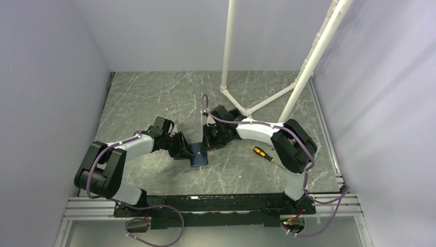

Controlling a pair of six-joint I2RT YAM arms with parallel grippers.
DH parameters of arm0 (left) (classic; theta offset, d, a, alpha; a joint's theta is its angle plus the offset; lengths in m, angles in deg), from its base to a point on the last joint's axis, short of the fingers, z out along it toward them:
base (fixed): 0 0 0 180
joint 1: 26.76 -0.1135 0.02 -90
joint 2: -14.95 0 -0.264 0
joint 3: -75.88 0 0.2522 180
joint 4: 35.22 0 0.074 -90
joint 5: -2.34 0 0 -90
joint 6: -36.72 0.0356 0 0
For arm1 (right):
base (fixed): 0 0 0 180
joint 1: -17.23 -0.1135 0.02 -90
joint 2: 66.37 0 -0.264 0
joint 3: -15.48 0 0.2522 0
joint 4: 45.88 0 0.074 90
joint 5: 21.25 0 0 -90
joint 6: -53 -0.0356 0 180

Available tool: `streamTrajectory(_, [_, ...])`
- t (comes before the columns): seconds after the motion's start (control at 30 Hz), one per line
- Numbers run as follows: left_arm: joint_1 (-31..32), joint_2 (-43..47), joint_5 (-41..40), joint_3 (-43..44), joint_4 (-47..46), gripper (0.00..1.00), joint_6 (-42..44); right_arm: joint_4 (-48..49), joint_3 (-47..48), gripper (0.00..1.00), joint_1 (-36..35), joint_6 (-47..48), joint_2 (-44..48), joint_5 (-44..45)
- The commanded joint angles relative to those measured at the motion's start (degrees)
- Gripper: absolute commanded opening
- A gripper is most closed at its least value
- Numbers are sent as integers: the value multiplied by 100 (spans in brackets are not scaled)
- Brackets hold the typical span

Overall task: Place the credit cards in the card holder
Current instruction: Close the card holder at the center of the board.

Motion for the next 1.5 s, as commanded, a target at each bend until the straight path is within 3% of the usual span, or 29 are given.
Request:
streamTrajectory(0.0, [55, 187, 282, 147, -328, 39, -154, 435, 102, 0, -17, 1, -106, -371])
streamTrajectory(0.93, [151, -80, 672, 62, -974, 33, -504, 1335, -374, 0, 65, -641, -657, -792])
streamTrajectory(1.47, [161, -101, 591, 174, -812, 32, -451, 855, -389, 0, 74, -193, -1270, -26])
